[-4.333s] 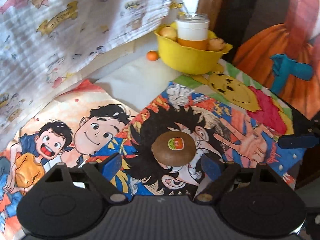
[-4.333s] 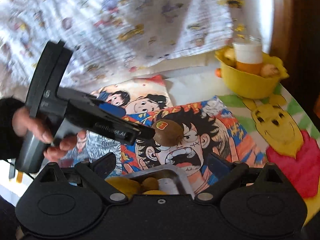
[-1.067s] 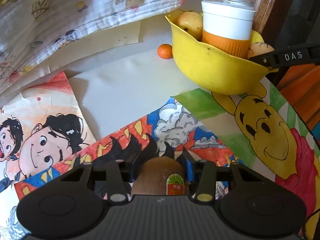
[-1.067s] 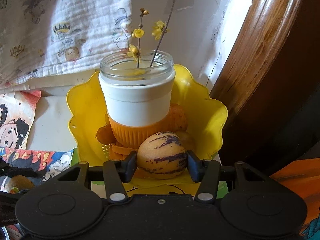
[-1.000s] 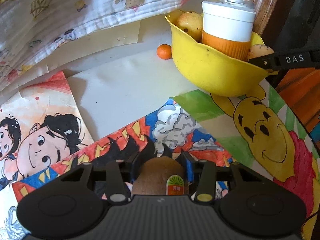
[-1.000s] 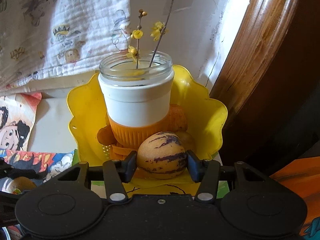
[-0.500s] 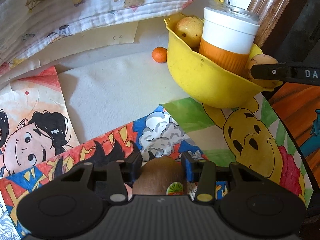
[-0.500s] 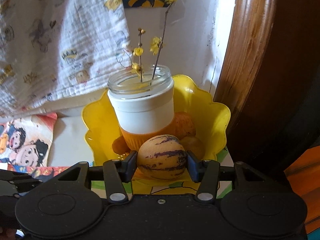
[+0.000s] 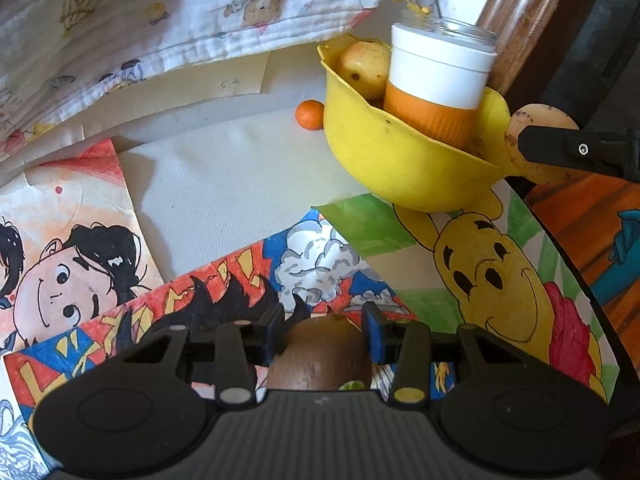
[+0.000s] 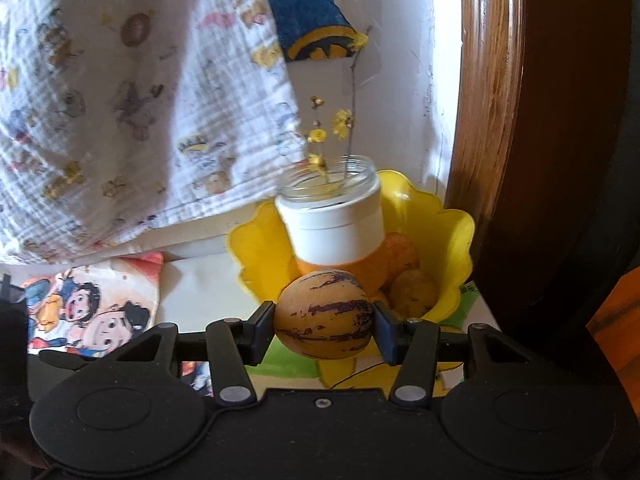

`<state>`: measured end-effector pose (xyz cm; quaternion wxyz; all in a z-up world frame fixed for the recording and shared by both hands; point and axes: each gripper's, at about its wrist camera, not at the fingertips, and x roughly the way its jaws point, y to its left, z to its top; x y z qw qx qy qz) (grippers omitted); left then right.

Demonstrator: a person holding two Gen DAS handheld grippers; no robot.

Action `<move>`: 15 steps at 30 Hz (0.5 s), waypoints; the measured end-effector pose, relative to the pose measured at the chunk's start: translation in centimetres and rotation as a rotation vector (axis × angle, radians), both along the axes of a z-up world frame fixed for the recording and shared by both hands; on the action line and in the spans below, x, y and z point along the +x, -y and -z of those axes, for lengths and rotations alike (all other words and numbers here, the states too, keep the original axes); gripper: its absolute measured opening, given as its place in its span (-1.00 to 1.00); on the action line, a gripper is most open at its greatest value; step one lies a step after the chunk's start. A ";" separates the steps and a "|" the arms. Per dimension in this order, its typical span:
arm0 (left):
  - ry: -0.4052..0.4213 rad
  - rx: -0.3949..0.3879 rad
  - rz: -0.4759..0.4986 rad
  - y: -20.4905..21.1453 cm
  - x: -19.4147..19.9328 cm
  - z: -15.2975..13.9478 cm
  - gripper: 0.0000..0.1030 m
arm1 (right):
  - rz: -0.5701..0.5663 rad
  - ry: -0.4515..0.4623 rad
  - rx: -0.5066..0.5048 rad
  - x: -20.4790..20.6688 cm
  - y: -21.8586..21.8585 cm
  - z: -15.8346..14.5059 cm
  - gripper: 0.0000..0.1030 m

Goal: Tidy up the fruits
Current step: 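Lift the kiwi with left gripper while right gripper lifts the pepino from the bowl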

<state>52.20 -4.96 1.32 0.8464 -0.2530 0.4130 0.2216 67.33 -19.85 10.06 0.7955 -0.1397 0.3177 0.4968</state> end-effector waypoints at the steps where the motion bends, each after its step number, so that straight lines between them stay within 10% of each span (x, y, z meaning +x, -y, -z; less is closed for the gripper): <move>1: 0.001 0.005 0.008 0.1 -0.2 -0.1 -0.14 | -0.002 -0.004 0.002 -0.5 0.1 0.0 0.03; 9: 0.023 0.062 0.089 0.4 -2.2 -1.0 -0.20 | -0.012 -0.026 0.001 -3.1 1.0 1.4 0.03; 15: 0.023 0.066 0.158 0.6 -3.4 -1.2 0.15 | -0.008 -0.046 -0.009 -4.8 1.4 2.7 0.03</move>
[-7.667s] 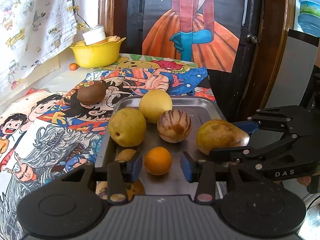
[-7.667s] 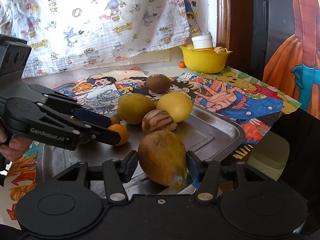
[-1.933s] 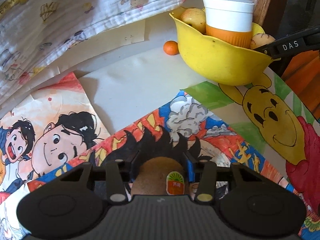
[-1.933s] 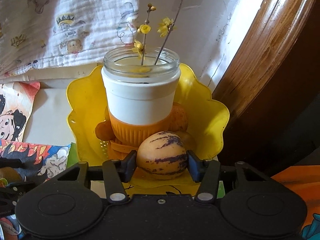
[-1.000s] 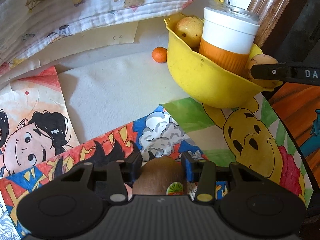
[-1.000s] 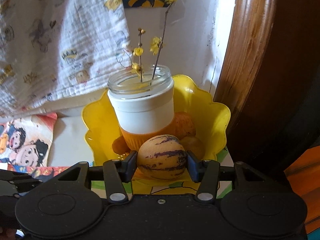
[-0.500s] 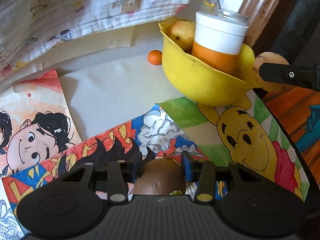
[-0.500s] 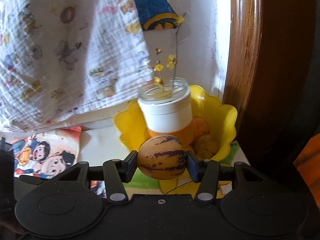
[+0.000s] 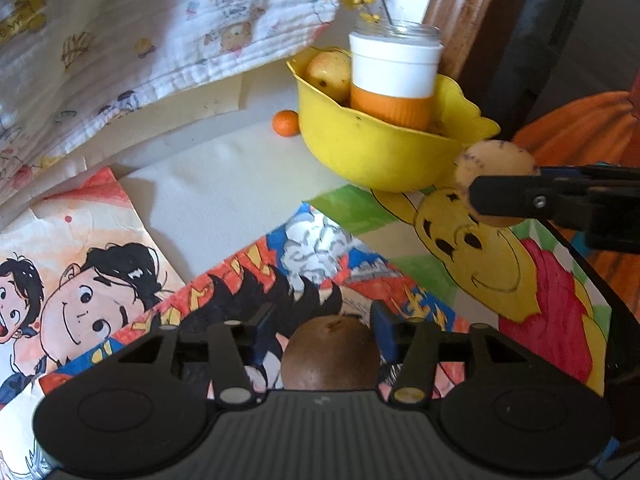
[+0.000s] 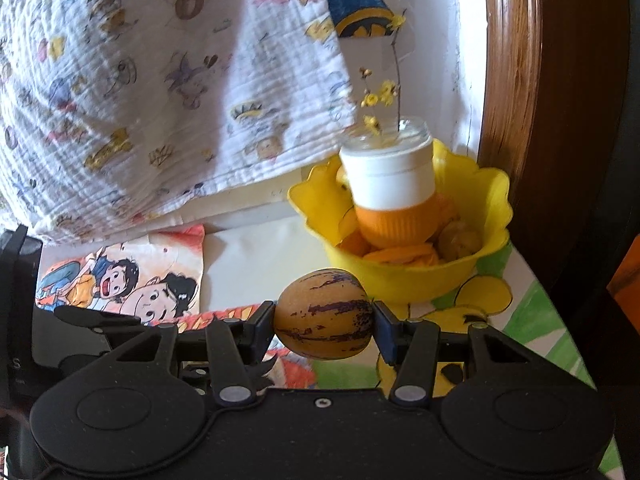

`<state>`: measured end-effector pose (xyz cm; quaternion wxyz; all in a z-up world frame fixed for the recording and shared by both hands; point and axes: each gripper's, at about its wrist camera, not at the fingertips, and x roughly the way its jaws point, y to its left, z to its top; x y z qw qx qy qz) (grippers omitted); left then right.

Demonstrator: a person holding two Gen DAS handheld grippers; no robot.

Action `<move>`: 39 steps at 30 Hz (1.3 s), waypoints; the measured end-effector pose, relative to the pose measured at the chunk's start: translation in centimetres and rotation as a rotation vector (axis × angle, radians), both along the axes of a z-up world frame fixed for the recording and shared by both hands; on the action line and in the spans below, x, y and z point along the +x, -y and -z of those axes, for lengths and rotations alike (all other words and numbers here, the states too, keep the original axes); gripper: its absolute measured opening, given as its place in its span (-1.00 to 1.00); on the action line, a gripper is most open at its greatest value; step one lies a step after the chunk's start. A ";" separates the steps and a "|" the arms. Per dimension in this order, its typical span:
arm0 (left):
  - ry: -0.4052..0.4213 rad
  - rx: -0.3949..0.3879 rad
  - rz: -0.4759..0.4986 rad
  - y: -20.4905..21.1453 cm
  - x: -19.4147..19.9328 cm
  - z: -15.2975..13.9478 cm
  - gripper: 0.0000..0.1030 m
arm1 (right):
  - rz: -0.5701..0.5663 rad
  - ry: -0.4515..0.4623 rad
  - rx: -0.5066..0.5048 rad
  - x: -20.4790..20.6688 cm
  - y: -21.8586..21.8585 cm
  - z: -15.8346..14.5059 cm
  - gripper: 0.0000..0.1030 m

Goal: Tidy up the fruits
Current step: 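Lift the kiwi with left gripper while right gripper lifts the pepino from the bowl, then carry the kiwi in left gripper while right gripper carries the pepino to the tray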

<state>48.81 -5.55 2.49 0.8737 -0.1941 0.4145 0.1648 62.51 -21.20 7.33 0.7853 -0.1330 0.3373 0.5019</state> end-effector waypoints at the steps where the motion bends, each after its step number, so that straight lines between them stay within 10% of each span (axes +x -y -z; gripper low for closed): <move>1: 0.000 0.001 0.014 0.2 -0.2 0.0 0.20 | 0.001 -0.003 -0.001 -0.3 0.0 0.2 0.03; 22: -0.010 0.020 0.106 1.4 -0.9 1.0 0.19 | 0.072 -0.035 -0.008 -2.9 2.7 1.6 0.03; 39: 0.075 -0.020 0.226 -0.5 -6.6 -1.3 0.19 | 0.282 -0.051 -0.002 -13.2 5.5 1.2 0.03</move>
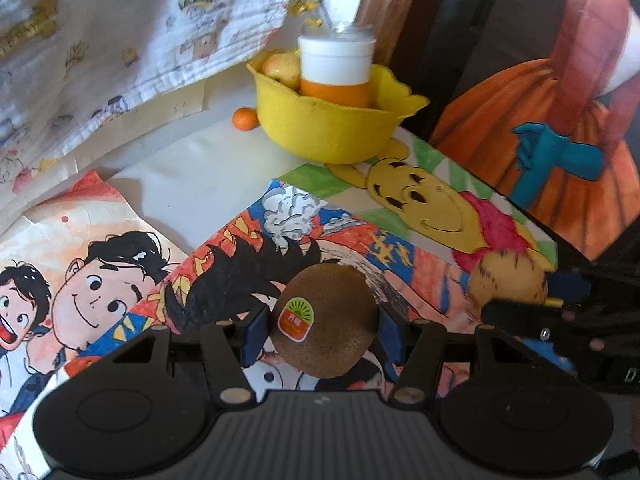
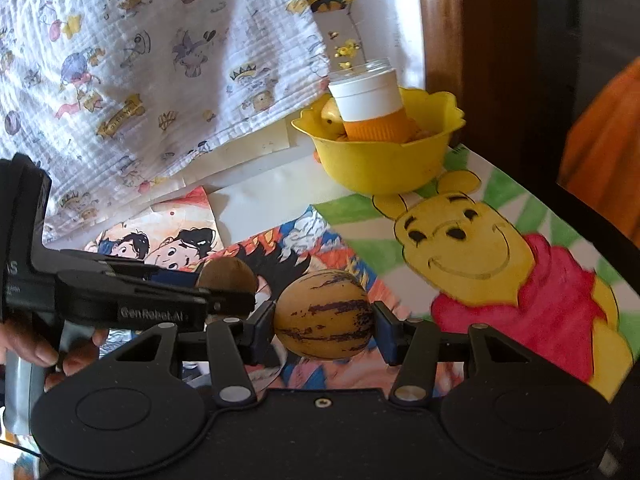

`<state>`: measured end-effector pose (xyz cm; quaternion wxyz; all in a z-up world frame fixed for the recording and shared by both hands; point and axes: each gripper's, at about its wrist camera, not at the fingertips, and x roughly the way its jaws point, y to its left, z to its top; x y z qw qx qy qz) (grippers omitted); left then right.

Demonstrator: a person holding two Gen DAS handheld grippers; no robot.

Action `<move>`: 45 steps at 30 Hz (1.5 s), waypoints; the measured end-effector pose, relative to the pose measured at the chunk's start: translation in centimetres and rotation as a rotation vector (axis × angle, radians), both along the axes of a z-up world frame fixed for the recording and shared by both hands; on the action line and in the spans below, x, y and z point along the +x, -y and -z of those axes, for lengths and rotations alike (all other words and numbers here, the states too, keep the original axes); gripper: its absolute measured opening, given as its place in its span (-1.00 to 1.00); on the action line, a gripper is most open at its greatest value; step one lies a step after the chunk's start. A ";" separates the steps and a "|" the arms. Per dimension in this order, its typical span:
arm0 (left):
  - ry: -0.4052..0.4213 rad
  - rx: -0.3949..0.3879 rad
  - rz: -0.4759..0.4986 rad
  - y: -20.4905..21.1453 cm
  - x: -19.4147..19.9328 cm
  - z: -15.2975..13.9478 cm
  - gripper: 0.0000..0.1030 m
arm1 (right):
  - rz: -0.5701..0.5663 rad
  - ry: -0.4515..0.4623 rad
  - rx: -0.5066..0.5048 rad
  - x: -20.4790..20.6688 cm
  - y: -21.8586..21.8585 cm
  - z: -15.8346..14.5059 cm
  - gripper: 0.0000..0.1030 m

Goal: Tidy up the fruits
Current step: 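Carry the kiwi in left gripper while right gripper carries the pepino to the tray, then open left gripper onto the tray while right gripper releases the pepino there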

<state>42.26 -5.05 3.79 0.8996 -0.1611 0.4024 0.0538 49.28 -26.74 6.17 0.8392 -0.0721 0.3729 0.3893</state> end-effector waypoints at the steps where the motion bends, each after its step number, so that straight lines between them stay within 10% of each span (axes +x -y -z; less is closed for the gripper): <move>1: 0.012 0.001 0.019 0.0 -0.6 -0.4 0.19 | 0.018 0.001 0.003 -1.1 0.3 -0.1 0.03; 24: 0.071 -0.044 0.363 1.6 -15.3 -4.0 0.19 | 0.235 -0.073 -0.033 -18.3 4.3 0.7 0.04; 45: 0.057 0.007 0.463 4.9 -23.1 0.3 0.20 | 0.040 0.022 -0.059 -20.8 5.0 5.2 0.04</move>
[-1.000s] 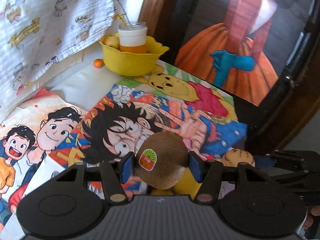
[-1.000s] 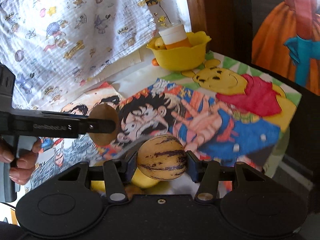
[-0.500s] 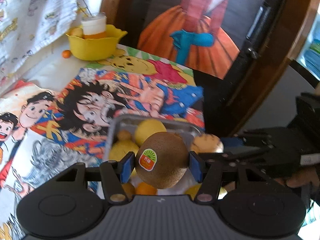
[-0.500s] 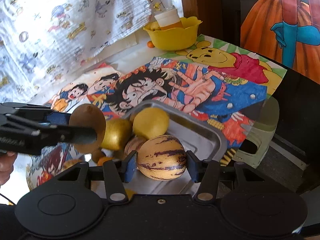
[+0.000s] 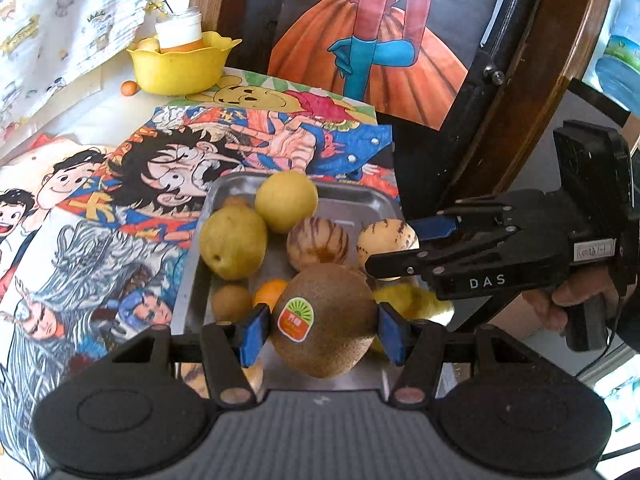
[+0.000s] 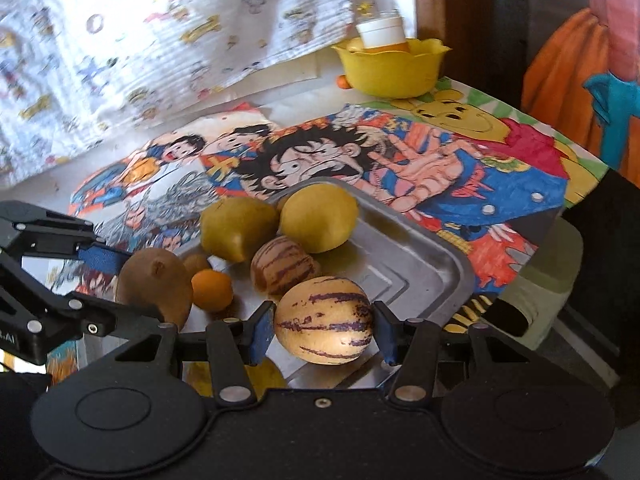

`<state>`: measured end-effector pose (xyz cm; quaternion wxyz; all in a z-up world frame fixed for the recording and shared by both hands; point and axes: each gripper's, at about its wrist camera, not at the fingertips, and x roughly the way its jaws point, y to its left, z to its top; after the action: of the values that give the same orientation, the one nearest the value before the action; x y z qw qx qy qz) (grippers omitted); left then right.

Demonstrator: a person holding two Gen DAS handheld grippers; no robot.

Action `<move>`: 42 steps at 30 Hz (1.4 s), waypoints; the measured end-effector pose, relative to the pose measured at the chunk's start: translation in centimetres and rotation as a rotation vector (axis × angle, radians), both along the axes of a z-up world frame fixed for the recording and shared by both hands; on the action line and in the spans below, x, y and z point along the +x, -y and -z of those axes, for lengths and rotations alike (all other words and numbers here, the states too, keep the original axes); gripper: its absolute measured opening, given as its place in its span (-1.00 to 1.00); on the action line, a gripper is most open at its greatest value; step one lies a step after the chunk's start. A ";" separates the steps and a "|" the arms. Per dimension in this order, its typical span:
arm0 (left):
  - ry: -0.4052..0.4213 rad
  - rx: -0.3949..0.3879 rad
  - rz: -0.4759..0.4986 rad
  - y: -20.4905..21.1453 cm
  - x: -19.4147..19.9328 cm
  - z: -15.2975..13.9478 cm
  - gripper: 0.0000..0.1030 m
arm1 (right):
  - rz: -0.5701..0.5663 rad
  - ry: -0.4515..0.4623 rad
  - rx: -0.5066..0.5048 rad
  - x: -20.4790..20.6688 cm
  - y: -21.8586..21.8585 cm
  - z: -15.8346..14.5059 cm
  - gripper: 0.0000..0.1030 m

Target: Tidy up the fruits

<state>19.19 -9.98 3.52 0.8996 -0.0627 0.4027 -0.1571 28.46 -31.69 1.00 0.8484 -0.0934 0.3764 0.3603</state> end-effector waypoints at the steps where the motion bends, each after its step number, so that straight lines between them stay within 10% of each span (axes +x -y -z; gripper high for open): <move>1: 0.006 0.008 0.001 0.1 -0.3 0.3 0.20 | -0.014 0.016 0.001 -0.2 0.0 0.3 0.04; 26: 0.031 0.093 -0.083 1.7 -3.8 2.0 0.22 | 0.108 0.139 0.104 -3.8 1.0 1.0 0.12; 42: 0.169 0.006 -0.133 -0.3 -9.6 0.5 0.64 | 0.196 0.318 0.165 -11.5 1.6 -1.3 0.80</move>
<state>9.59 -9.72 3.04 0.9389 -0.0729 0.3210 -0.1007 16.93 -33.30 2.28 0.9329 -0.0422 0.2140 0.2865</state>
